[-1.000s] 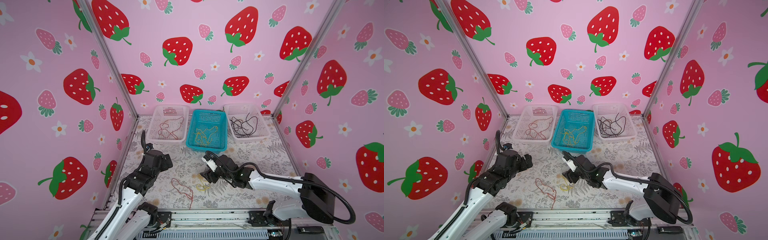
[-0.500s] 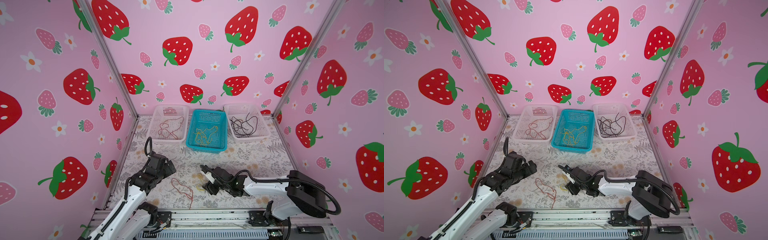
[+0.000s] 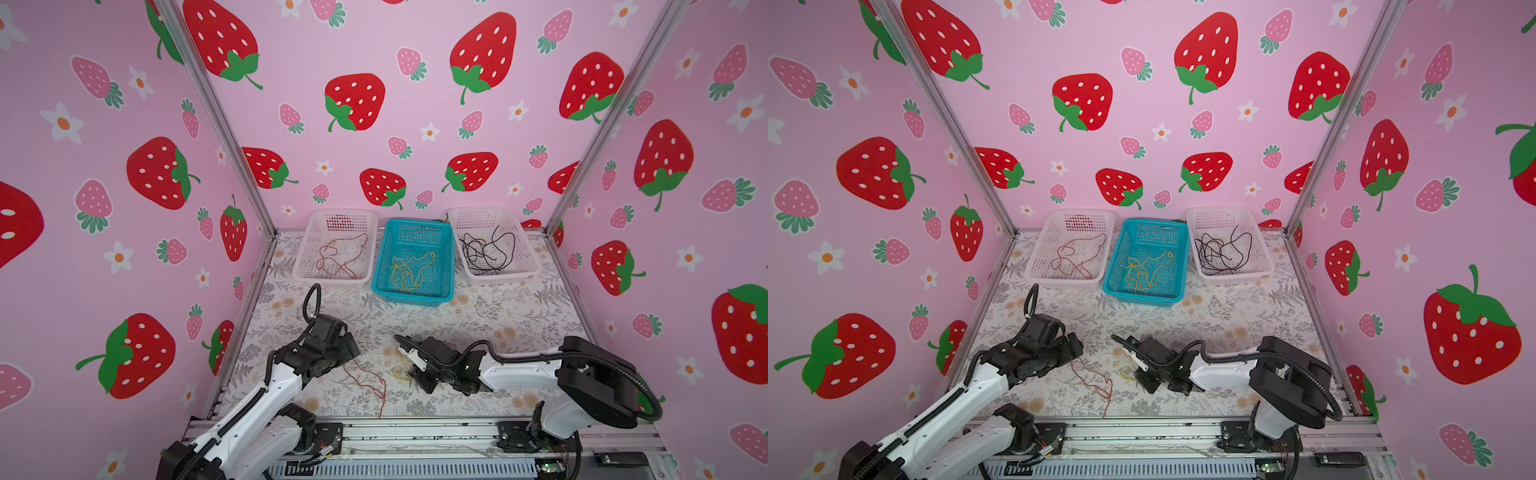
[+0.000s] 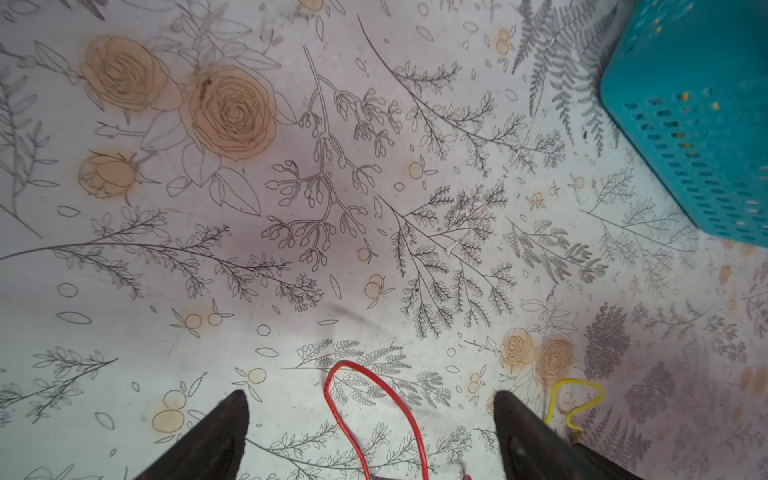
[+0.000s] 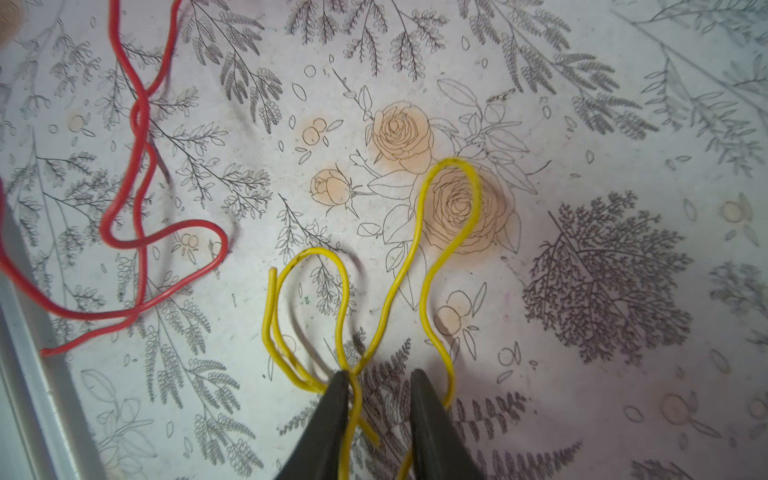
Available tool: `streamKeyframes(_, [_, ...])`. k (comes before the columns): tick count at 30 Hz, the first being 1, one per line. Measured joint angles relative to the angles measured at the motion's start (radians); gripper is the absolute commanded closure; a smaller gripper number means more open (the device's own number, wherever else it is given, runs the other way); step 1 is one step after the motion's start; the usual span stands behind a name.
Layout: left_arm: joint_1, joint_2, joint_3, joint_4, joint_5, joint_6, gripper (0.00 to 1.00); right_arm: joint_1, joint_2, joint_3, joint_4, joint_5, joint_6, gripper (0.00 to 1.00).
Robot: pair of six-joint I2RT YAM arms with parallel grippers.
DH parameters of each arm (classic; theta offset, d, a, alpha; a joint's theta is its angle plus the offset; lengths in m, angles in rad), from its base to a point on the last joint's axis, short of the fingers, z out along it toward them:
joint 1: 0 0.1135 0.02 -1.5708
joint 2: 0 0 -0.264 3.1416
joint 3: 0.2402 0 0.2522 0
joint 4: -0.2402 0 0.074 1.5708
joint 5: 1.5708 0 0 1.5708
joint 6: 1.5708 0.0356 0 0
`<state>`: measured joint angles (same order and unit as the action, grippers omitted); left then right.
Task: Untangle the cables
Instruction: 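Grasp loose yellow wires with right gripper while left gripper reaches for red wire, then drop yellow wires in teal basket with right gripper while left grasps red wire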
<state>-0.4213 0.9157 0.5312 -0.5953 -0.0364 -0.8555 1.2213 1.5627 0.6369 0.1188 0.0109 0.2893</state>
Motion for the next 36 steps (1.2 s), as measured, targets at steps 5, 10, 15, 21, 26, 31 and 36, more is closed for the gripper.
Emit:
streamKeyframes(5, [-0.015,0.024,-0.006,0.025,0.000,-0.008,0.09,0.001,-0.003,0.008,-0.004,0.000,-0.002,0.98])
streamKeyframes(10, [-0.029,0.074,-0.018,0.053,0.003,-0.012,0.13,0.001,-0.062,0.009,-0.036,0.043,-0.005,1.00])
streamKeyframes(15, [-0.041,0.115,-0.018,0.075,0.011,-0.010,0.21,-0.005,-0.219,0.016,-0.095,0.120,-0.017,1.00])
streamKeyframes(21, [-0.060,0.139,-0.018,0.090,0.022,-0.004,0.32,-0.079,-0.370,0.119,-0.128,0.161,-0.061,1.00])
streamKeyframes(26, [-0.070,0.149,-0.019,0.098,0.023,0.000,0.41,-0.284,-0.334,0.269,-0.135,0.105,-0.090,1.00])
streamKeyframes(31, [-0.079,0.171,-0.019,0.102,0.026,0.008,0.53,-0.415,-0.161,0.452,-0.131,0.095,-0.098,1.00])
streamKeyframes(36, [-0.082,0.204,-0.019,0.108,0.038,0.023,0.65,-0.453,0.063,0.611,-0.135,0.133,-0.113,1.00])
